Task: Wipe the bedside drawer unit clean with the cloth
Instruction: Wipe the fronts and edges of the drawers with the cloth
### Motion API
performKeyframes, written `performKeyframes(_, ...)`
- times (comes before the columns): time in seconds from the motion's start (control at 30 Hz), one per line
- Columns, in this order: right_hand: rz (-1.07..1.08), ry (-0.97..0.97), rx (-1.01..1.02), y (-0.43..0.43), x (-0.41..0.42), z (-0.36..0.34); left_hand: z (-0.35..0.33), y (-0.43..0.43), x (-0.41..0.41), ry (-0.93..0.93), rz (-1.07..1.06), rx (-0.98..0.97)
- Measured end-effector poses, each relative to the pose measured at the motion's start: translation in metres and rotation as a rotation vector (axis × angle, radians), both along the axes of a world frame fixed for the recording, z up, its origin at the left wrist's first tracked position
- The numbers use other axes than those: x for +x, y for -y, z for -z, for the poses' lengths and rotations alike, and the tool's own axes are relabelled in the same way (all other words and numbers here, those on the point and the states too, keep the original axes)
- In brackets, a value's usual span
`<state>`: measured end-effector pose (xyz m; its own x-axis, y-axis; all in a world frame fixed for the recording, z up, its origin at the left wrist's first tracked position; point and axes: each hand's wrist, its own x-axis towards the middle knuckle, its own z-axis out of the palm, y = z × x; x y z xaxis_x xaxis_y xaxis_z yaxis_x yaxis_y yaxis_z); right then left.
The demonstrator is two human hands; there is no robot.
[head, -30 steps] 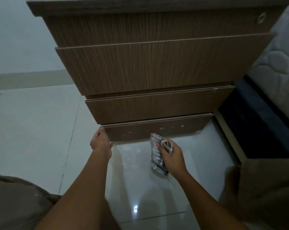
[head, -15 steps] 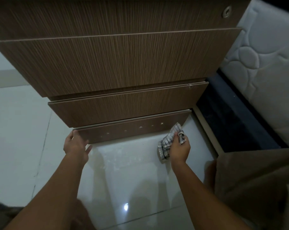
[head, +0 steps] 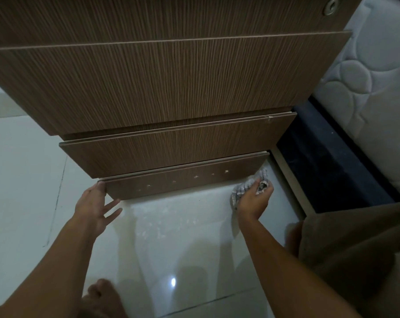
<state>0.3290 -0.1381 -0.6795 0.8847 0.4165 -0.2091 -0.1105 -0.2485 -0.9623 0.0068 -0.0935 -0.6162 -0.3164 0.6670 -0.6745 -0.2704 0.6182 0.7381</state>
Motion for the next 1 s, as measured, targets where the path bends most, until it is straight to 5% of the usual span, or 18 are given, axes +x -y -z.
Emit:
performKeyframes(0.3, -0.077, -0.076, -0.01, -0.048, -0.019, -0.001, -0.002, -0.001, -0.003, -0.034, 0.059, -0.001)
performKeyframes(1.0, -0.559, 0.291, -0.144, -0.026, -0.164, 0.039, -0.009, -0.003, -0.011, -0.214, 0.12, -0.05)
